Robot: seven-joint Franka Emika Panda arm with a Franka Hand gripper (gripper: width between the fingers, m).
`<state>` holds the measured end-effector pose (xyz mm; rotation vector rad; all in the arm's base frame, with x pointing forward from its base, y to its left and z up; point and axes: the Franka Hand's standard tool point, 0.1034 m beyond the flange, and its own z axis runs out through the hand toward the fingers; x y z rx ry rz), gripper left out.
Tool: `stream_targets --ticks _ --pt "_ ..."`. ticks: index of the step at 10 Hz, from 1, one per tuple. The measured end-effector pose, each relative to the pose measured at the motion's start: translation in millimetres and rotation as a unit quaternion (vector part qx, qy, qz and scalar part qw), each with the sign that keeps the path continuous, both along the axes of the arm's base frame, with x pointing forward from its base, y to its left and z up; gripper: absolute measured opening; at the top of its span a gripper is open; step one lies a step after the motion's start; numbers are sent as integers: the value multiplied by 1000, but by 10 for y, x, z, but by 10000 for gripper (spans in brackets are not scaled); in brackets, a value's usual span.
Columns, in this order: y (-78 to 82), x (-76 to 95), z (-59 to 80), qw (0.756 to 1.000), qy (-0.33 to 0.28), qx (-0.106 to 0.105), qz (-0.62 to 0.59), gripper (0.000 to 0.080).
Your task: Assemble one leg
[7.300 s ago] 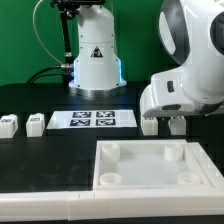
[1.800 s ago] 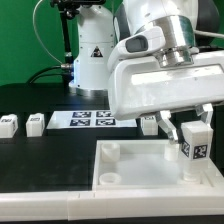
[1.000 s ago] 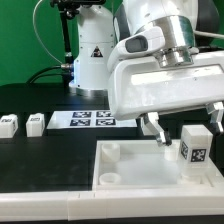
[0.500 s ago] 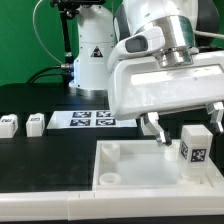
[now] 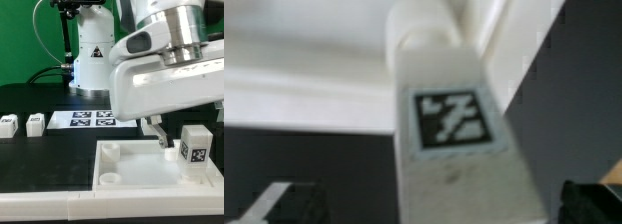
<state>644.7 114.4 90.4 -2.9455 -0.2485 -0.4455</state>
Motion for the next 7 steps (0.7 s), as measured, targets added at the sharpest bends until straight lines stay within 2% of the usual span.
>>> stream_targets --ticks 1,3,4,5,6,7 --pt "-5 39 -9 1000 18 1 2 649" --pt "10 -105 -56 991 135 0 23 649" --pt "-28 -10 -100 989 144 2 31 649" --pt "-55 -20 -132 992 126 1 28 649" --pt "-40 -45 -138 991 133 2 22 649" --pt "-37 -41 -138 991 136 4 6 537"
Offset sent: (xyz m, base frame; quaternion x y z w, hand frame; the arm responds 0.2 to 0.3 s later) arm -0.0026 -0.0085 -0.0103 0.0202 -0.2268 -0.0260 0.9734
